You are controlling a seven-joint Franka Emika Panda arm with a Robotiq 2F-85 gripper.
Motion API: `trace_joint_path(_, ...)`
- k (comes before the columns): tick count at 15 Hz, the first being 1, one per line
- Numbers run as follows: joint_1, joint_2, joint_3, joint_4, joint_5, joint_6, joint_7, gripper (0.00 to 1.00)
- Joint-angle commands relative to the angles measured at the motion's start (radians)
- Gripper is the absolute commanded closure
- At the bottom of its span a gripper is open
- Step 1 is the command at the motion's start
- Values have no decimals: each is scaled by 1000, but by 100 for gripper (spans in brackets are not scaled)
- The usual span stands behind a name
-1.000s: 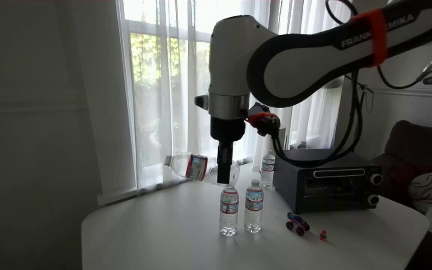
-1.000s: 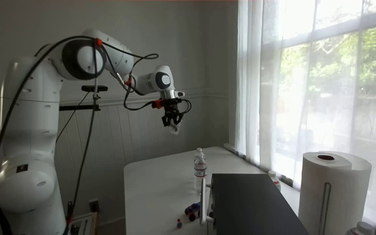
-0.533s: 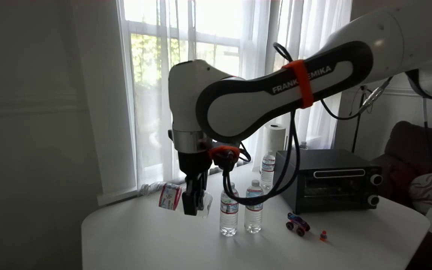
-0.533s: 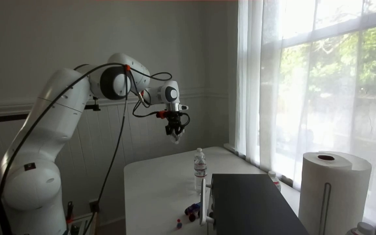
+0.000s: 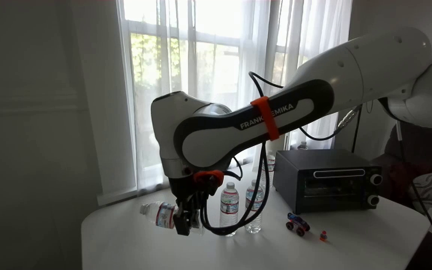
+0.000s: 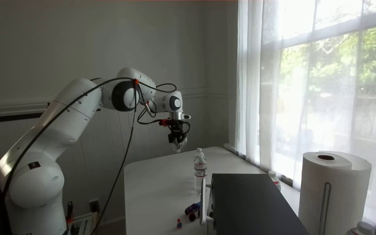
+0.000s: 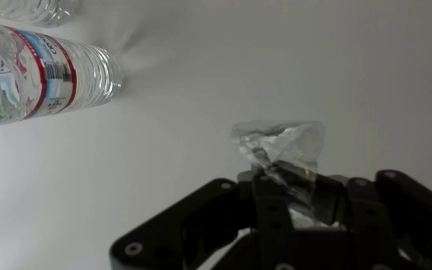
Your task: Move the empty water bottle from the left to the right
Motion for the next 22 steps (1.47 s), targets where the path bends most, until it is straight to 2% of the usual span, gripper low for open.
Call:
trace_joint_path(1,38,57,-39,86,-6,-83,51,99)
trace_joint_path(2,42,58,-45,86,-7,-96,61,71)
trace_joint_path(4,47,57,-59,88,-14,-109,76,66)
trace_joint_path(13,39,-73,-65,-5,-72,-149,85,3)
trace_joint_path(19,36,-134,-67,-29,-85,-164,97,0)
trace_joint_path(22,19,-226,-50,-116,-48,-175,91,0)
